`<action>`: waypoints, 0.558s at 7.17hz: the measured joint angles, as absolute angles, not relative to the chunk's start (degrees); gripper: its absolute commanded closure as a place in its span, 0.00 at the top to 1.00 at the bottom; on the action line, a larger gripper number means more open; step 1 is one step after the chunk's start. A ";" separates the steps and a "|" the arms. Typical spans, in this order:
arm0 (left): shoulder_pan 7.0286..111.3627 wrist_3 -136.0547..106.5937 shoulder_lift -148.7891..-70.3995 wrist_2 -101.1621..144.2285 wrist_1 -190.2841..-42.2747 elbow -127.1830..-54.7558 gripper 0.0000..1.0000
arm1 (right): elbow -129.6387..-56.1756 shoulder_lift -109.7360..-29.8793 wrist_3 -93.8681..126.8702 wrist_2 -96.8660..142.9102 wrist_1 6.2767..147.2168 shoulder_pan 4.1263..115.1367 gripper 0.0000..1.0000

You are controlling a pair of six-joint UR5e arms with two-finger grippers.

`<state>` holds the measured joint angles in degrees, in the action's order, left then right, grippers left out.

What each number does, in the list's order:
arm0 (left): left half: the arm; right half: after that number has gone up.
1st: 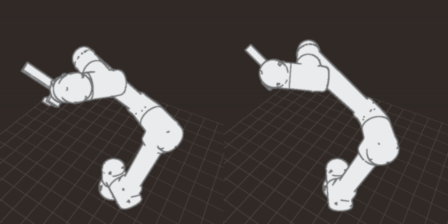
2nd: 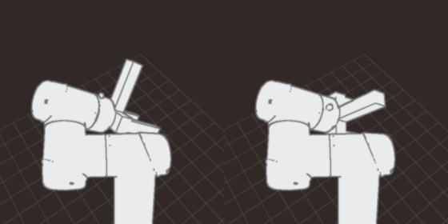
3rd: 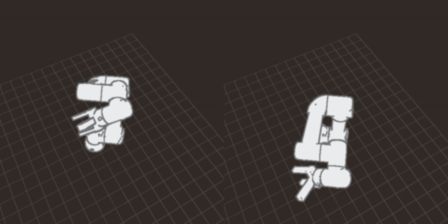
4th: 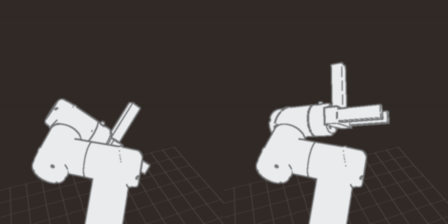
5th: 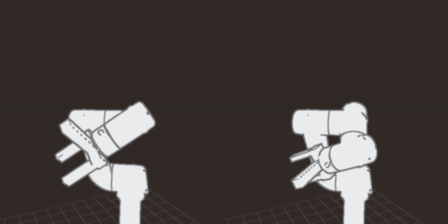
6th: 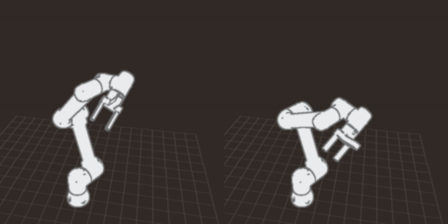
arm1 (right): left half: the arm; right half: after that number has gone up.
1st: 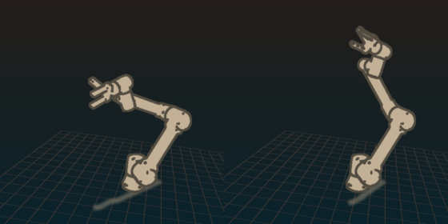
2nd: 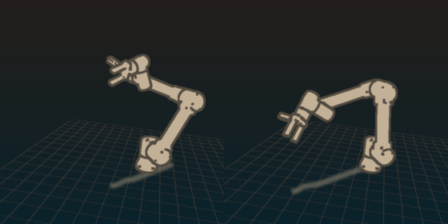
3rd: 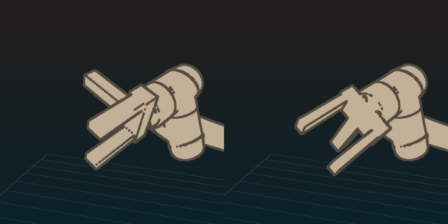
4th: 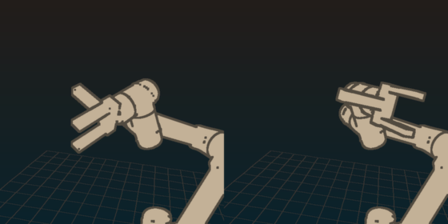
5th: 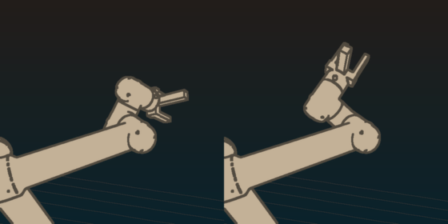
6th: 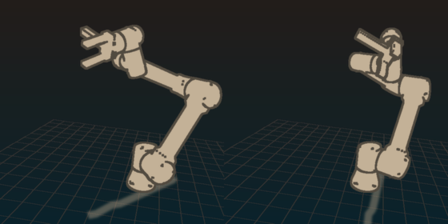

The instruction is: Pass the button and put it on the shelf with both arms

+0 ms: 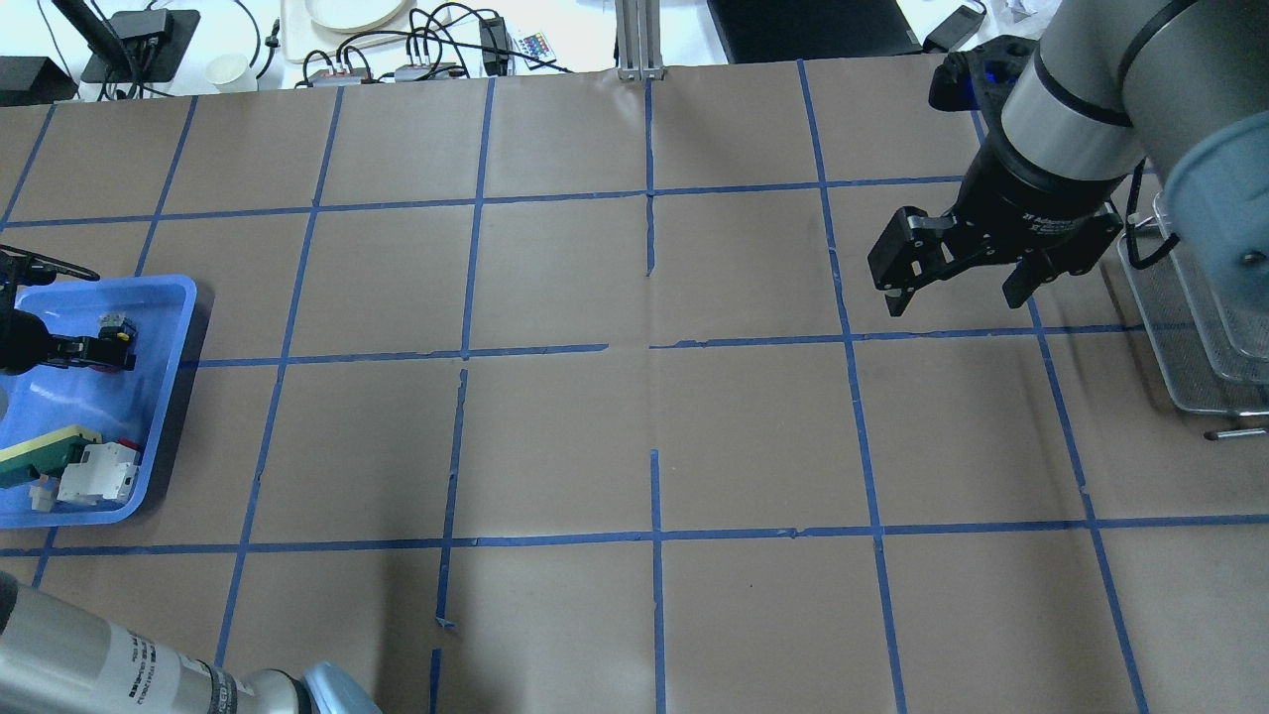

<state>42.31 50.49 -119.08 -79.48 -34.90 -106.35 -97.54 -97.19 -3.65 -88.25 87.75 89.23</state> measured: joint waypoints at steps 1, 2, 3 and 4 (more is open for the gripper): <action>42.28 50.33 -119.09 -79.39 -34.89 -106.32 0.77 | -97.51 -97.08 -3.50 -88.11 88.10 89.19 1.00; 42.28 50.26 -119.14 -79.32 -34.90 -106.40 0.59 | -97.48 -96.97 -2.83 -88.10 88.31 88.89 1.00; 42.28 50.22 -119.12 -79.31 -34.89 -106.46 0.41 | -97.48 -96.95 -1.95 -88.17 88.30 88.41 1.00; 42.28 50.13 -119.00 -79.32 -34.89 -106.40 0.30 | -97.42 -96.97 -1.54 -88.16 88.28 88.02 1.00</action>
<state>42.28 50.13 -119.00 -79.32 -34.89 -106.40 -97.42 -96.97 -1.54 -88.16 88.28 88.02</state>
